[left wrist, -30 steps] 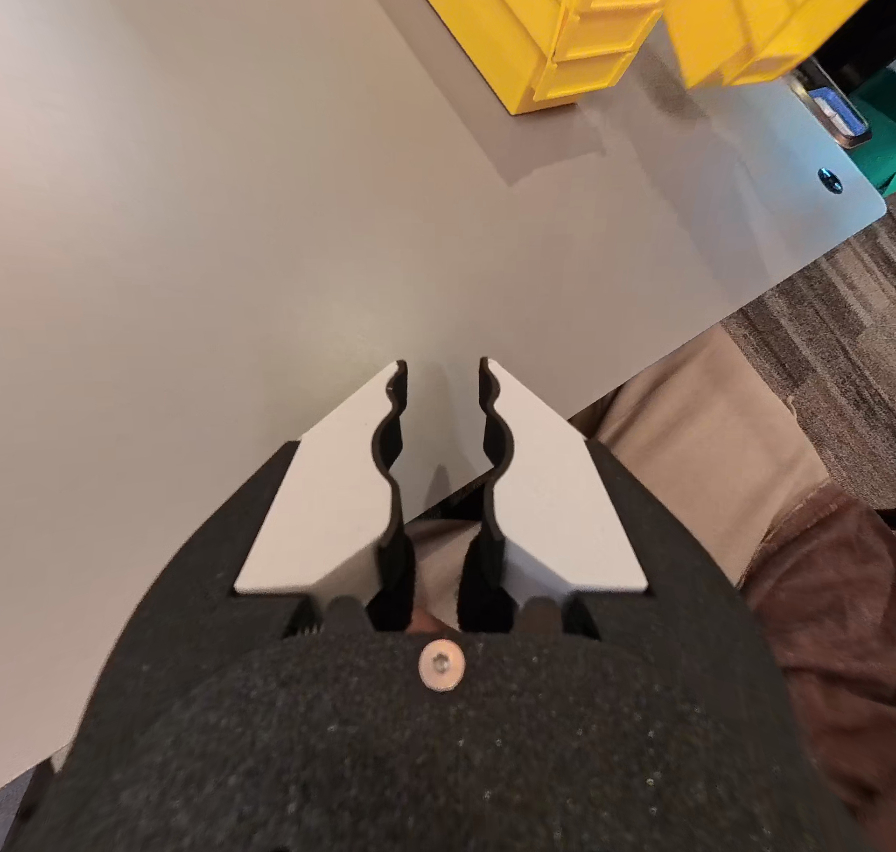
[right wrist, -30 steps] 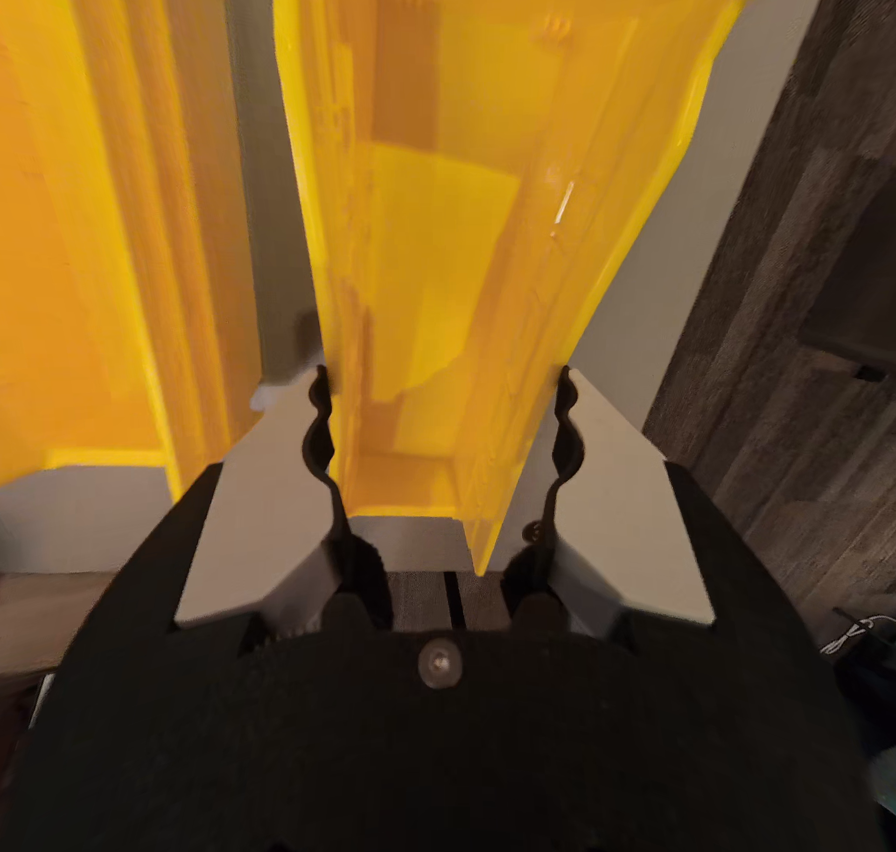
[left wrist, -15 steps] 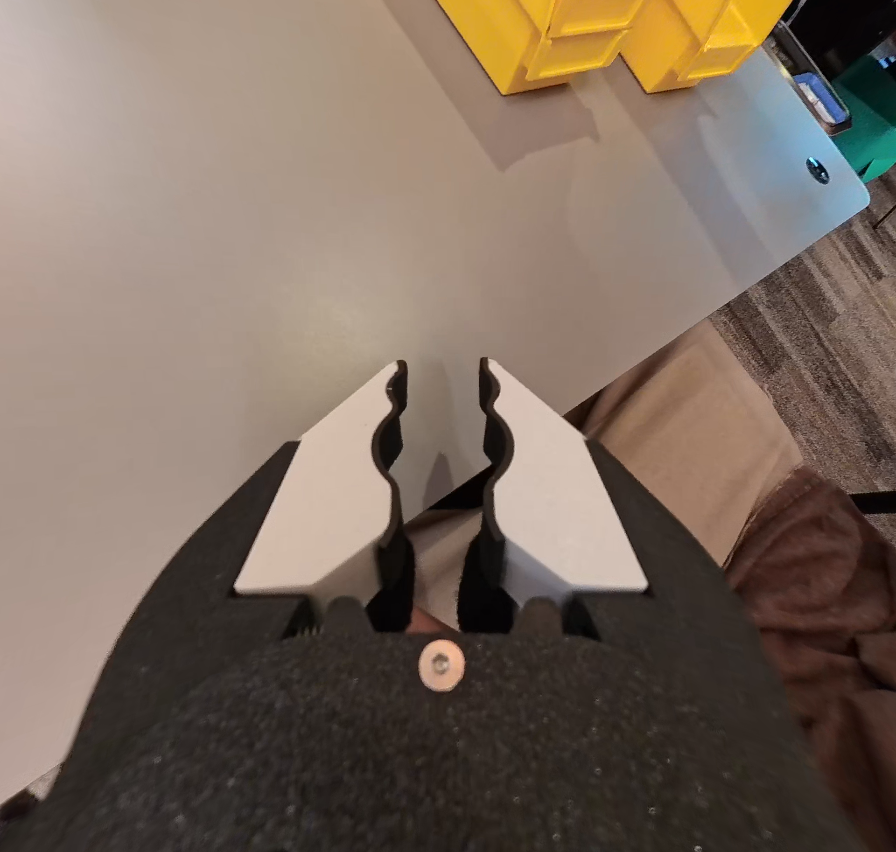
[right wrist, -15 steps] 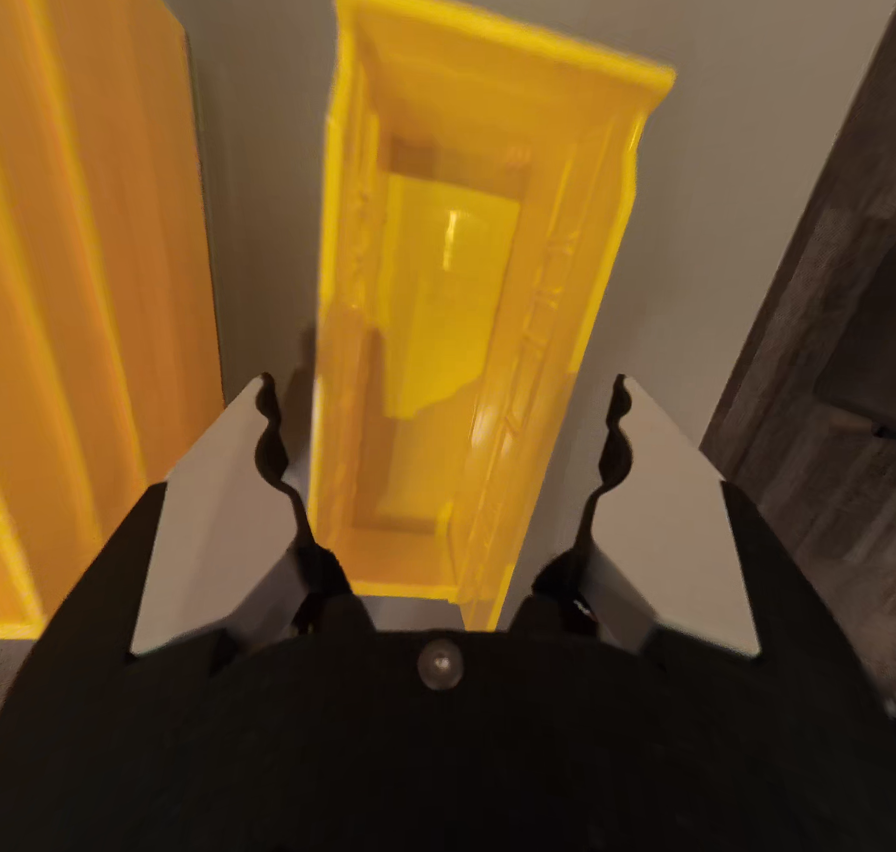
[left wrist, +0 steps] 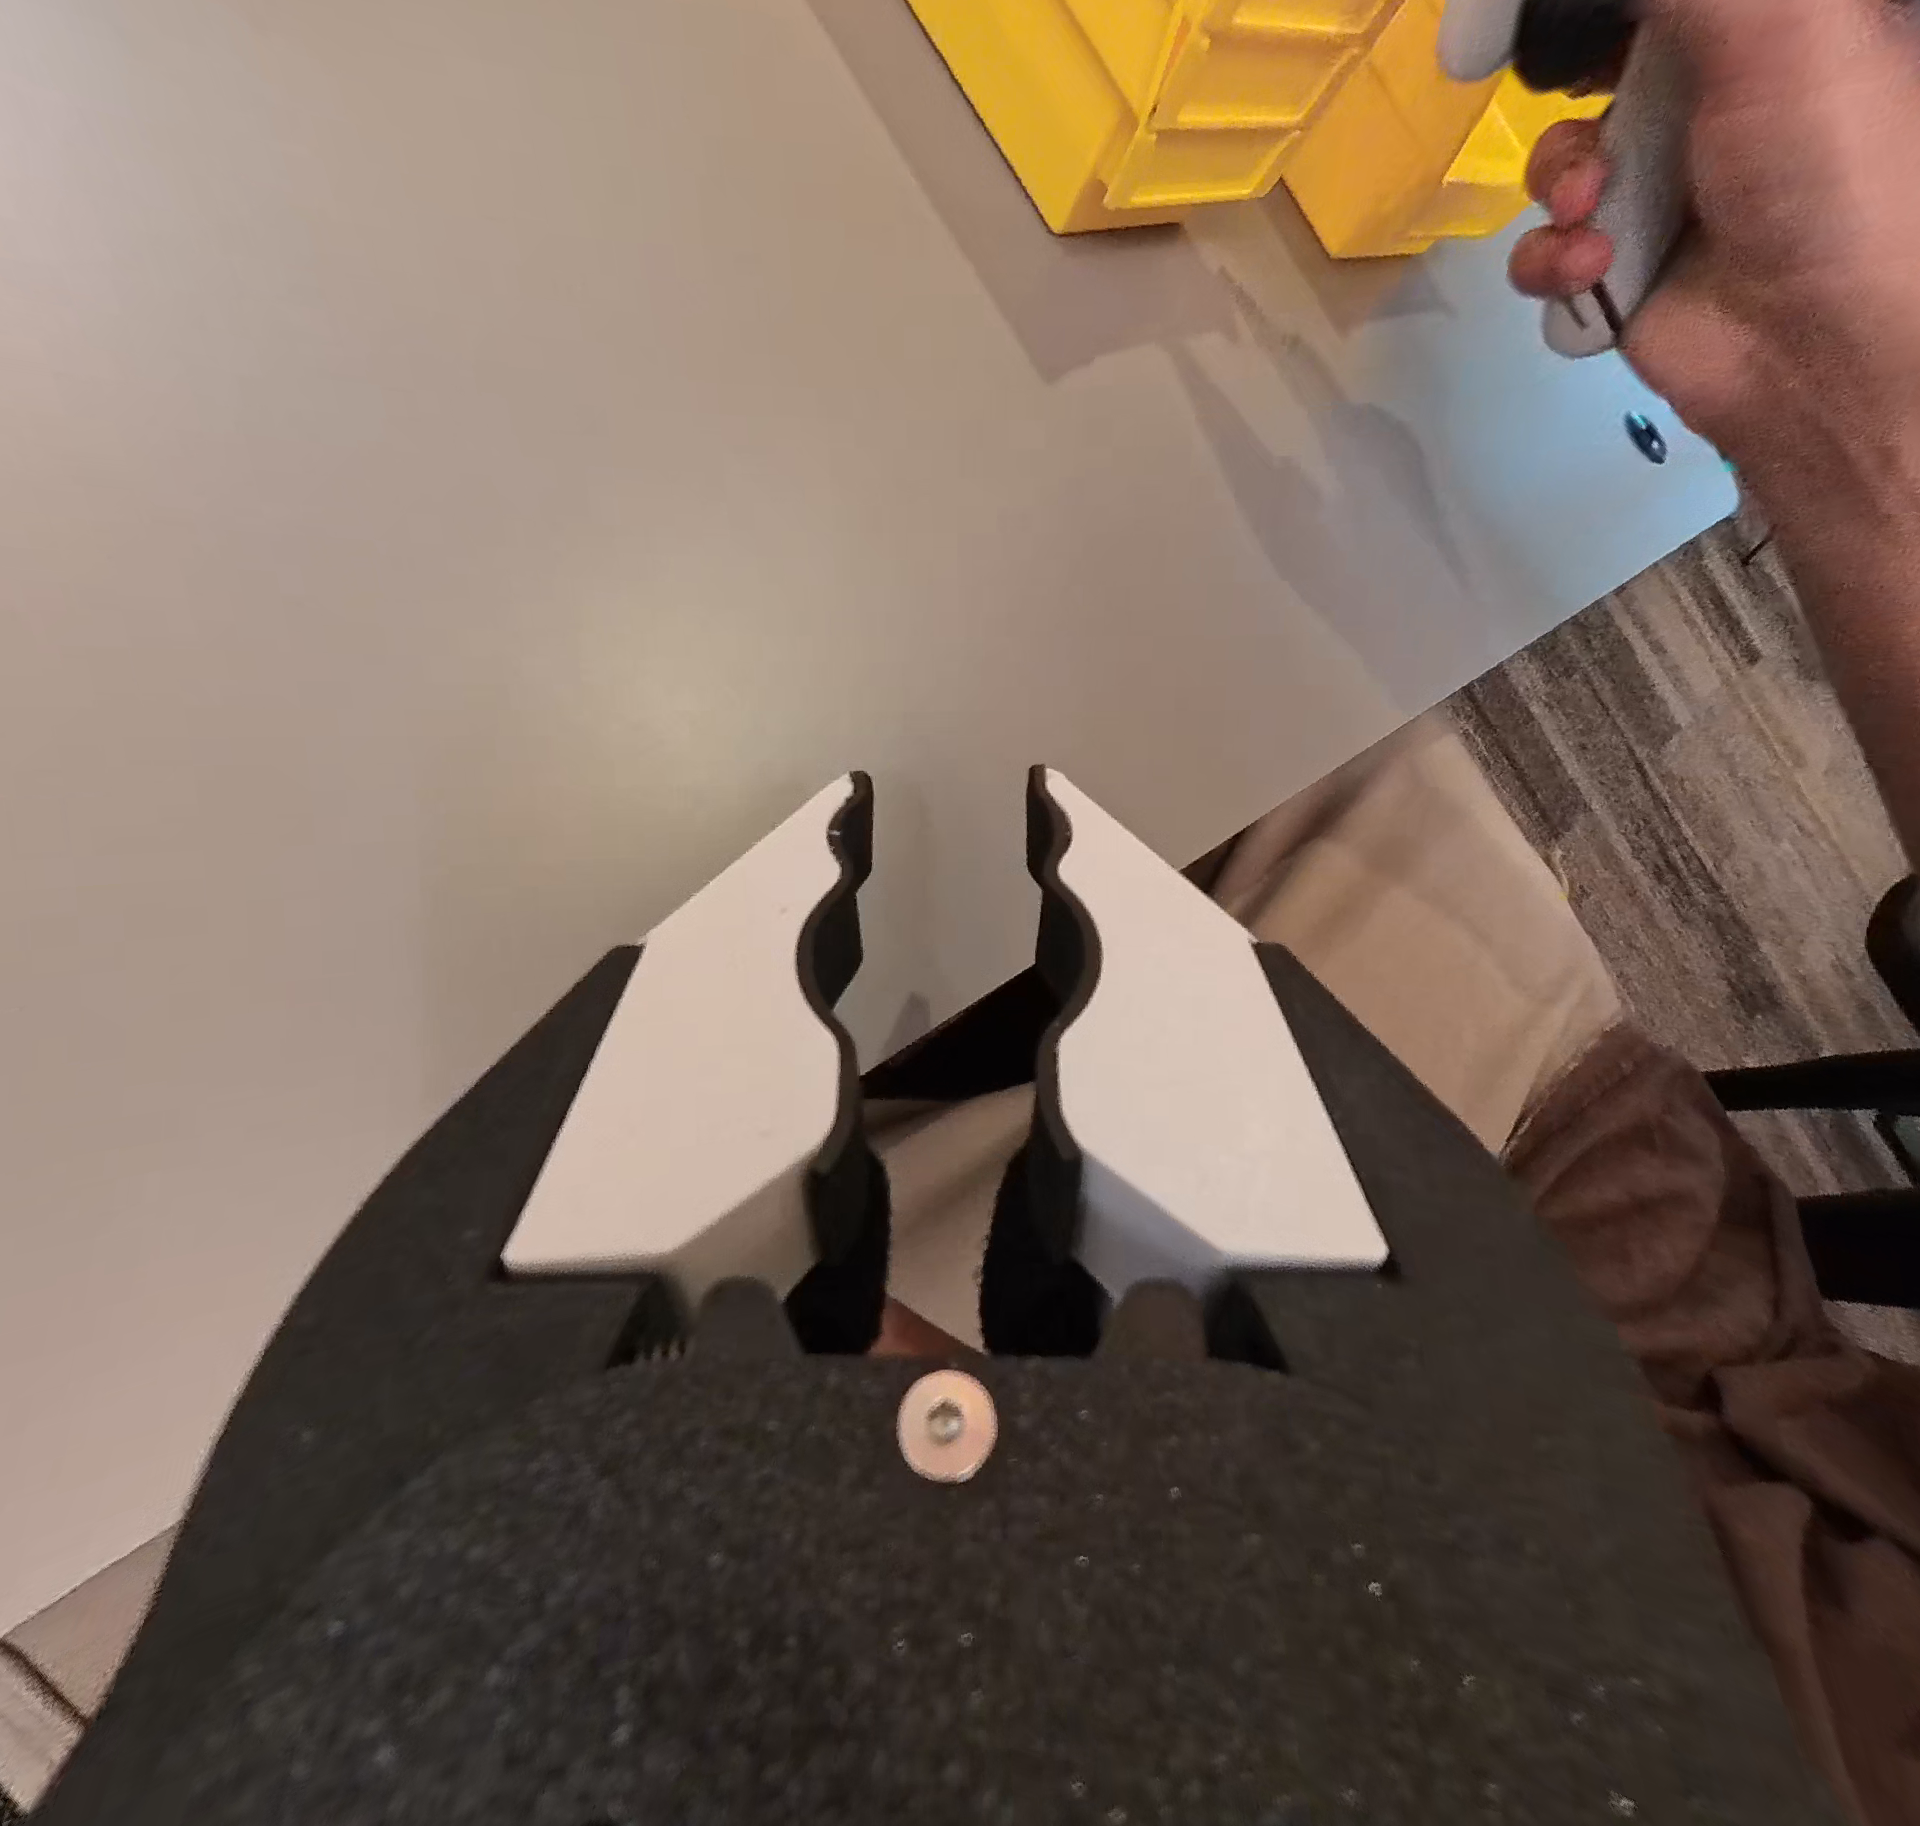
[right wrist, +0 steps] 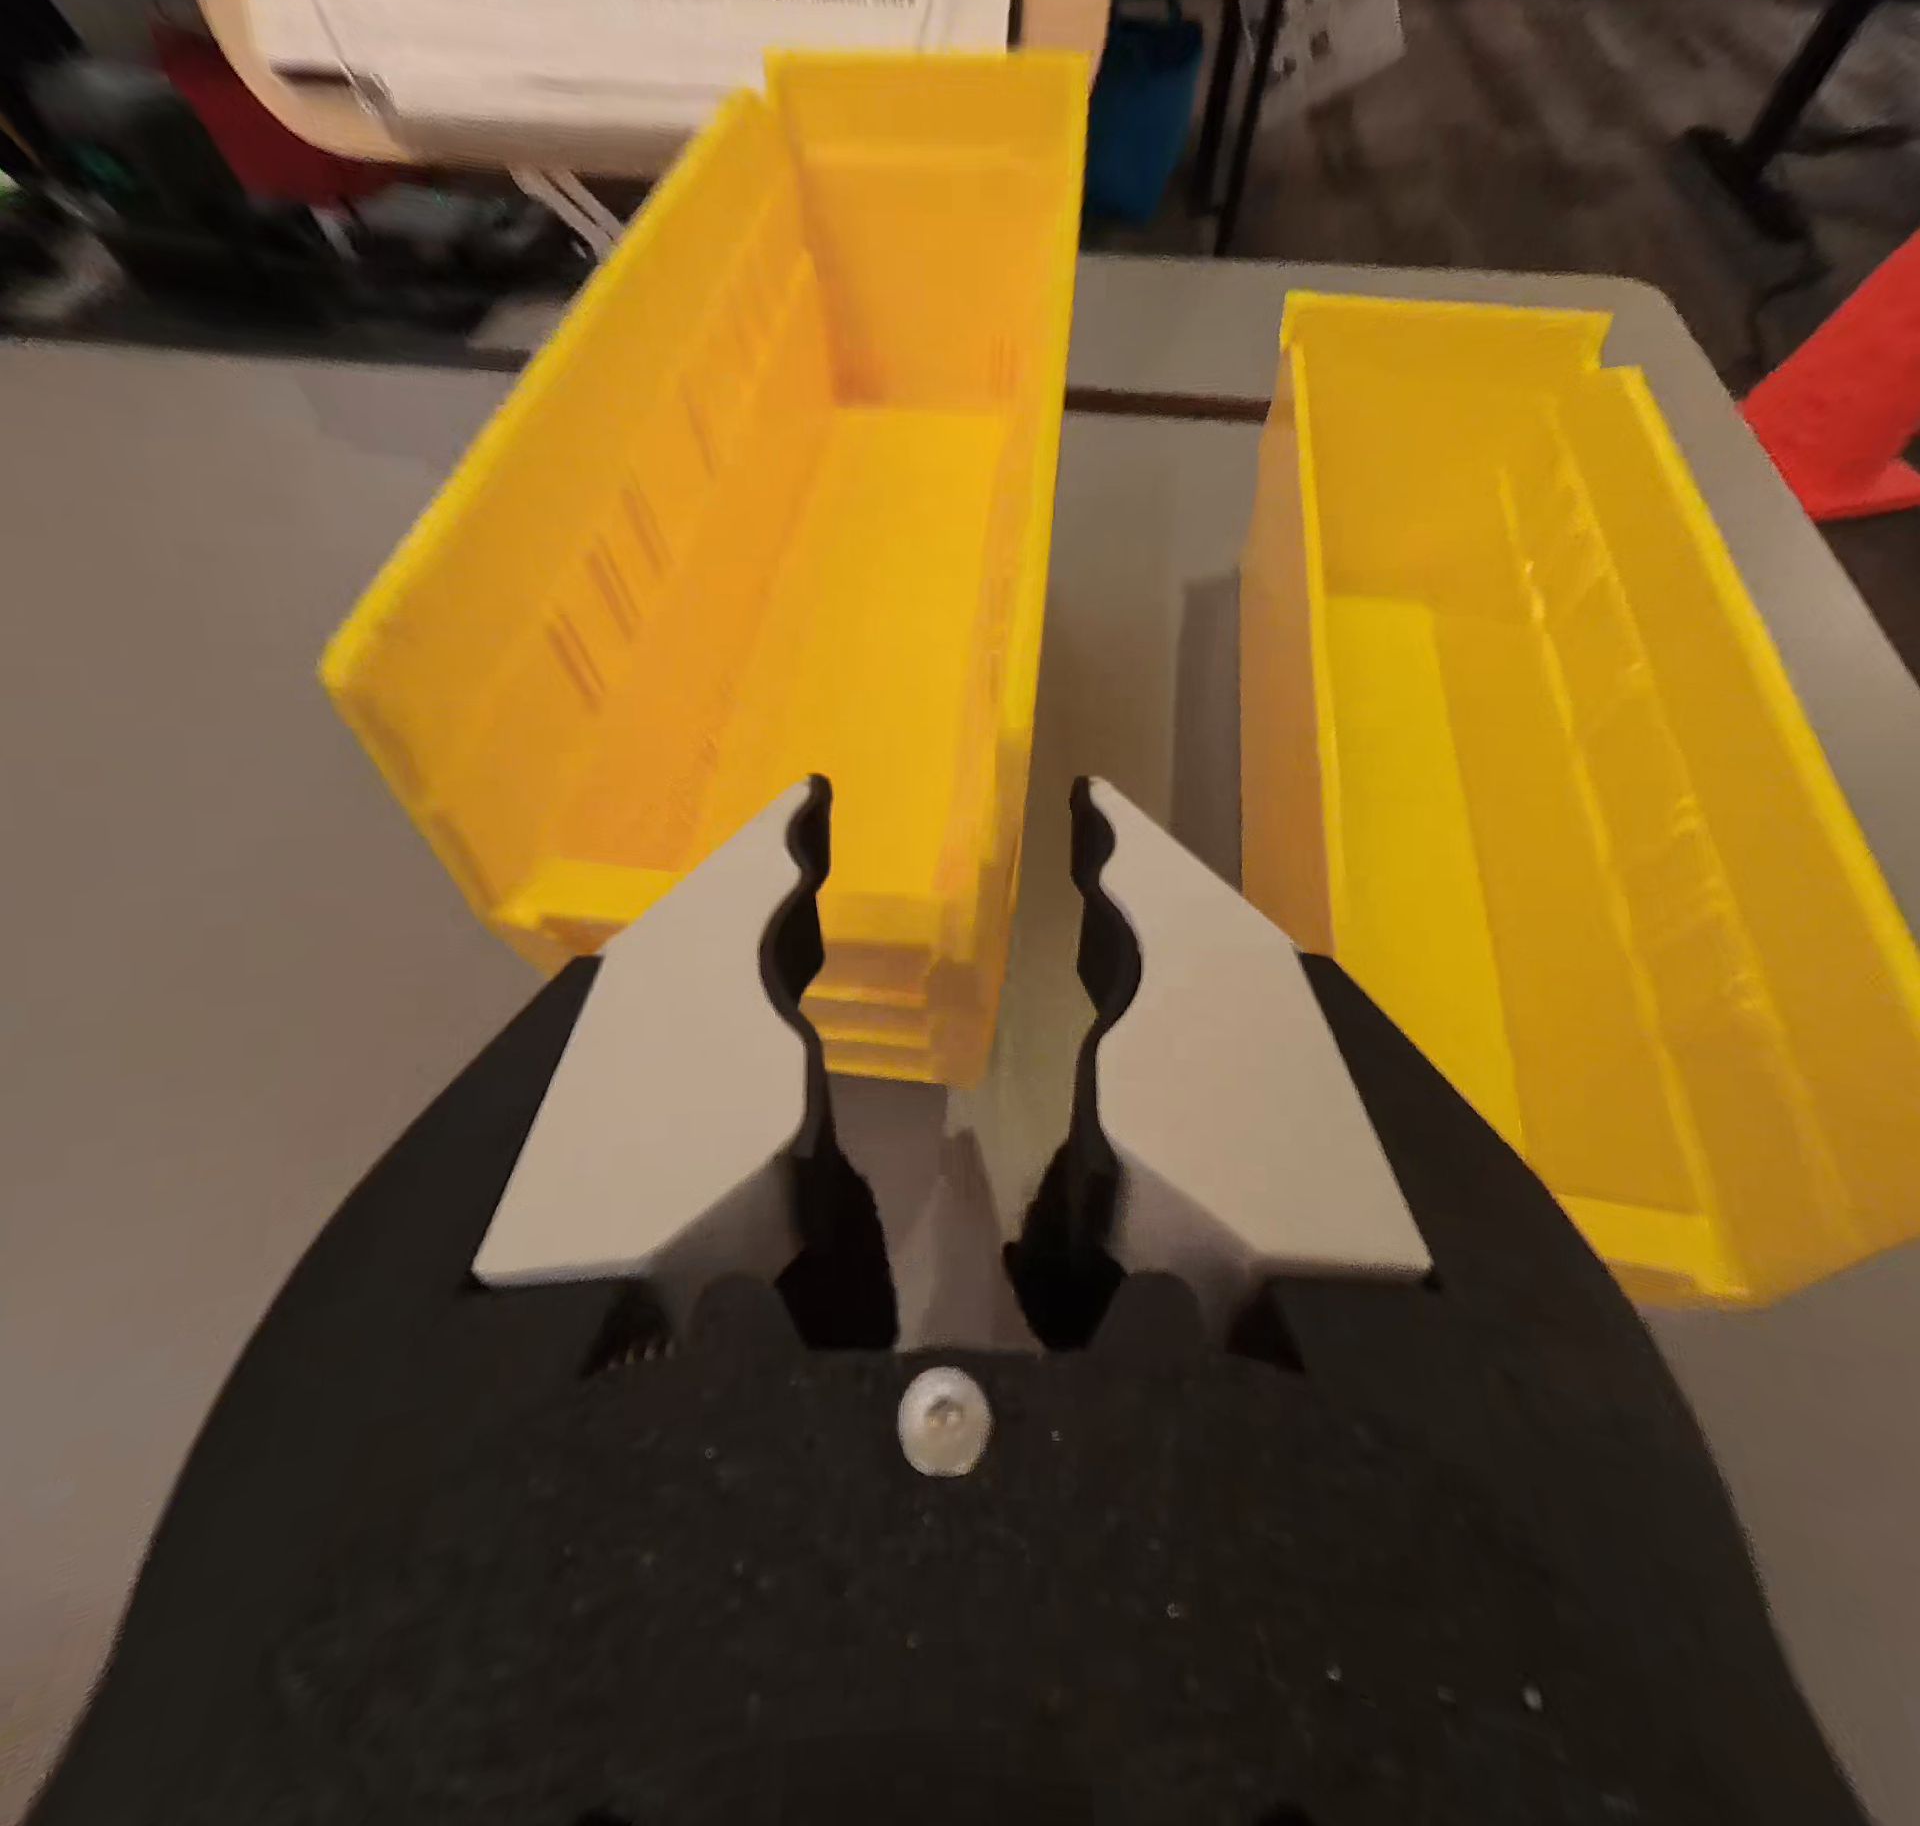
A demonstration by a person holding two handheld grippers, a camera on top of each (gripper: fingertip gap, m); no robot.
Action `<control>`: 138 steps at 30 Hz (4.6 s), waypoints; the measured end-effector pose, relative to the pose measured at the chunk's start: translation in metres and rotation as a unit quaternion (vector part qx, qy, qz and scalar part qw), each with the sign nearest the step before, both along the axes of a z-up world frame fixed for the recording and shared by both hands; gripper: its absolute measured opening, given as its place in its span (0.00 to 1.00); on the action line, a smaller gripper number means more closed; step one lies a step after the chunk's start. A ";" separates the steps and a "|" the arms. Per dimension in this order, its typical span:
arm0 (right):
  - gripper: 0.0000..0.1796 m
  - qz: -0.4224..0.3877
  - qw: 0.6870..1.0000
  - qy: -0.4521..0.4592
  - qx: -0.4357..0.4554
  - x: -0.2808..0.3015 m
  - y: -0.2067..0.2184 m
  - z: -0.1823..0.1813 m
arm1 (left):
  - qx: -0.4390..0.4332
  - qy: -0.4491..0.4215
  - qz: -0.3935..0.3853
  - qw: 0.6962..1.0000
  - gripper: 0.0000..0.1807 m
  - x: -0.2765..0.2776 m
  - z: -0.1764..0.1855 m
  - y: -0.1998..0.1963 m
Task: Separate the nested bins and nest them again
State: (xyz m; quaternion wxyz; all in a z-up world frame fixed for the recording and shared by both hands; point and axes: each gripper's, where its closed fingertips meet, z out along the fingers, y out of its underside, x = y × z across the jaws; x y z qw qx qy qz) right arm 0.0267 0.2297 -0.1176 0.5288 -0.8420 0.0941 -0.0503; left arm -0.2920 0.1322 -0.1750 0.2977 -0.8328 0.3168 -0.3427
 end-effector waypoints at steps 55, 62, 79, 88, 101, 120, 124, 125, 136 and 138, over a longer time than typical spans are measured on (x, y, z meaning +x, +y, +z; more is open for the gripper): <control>0.28 0.097 0.995 0.000 -0.011 -0.044 -0.147 -0.014 | -0.129 0.288 0.110 0.943 0.69 0.300 0.057 0.176; 0.27 0.108 0.993 0.049 -0.008 -0.044 -0.145 -0.013 | -0.145 0.293 0.140 0.935 0.56 0.301 0.063 0.179; 0.26 0.111 0.993 0.042 -0.026 -0.046 -0.145 -0.019 | -0.138 0.355 0.099 0.920 0.64 0.282 0.061 0.176; 0.26 0.119 0.992 0.035 -0.037 -0.048 -0.145 -0.023 | -0.160 0.397 0.080 0.900 0.68 0.273 0.062 0.166; 0.26 0.120 0.991 0.047 -0.040 -0.045 -0.146 -0.024 | -0.121 0.424 0.101 0.892 0.64 0.265 0.070 0.177; 0.25 0.127 0.989 0.057 -0.043 -0.049 -0.146 -0.026 | -0.106 0.434 0.096 0.889 0.48 0.269 0.096 0.177; 0.25 0.127 0.989 0.060 -0.040 -0.048 -0.146 -0.024 | -0.103 0.427 0.095 0.894 0.48 0.271 0.123 0.177; 0.25 0.127 0.989 0.061 -0.039 -0.047 -0.146 -0.024 | -0.102 0.422 0.094 0.896 0.48 0.271 0.133 0.178; 0.25 0.132 0.989 0.059 -0.034 -0.054 -0.146 -0.022 | -0.062 0.391 0.157 0.905 0.49 0.161 0.238 0.233; 0.25 0.133 0.989 0.058 -0.035 -0.056 -0.145 -0.023 | -0.069 0.389 0.181 0.901 0.49 0.125 0.231 0.244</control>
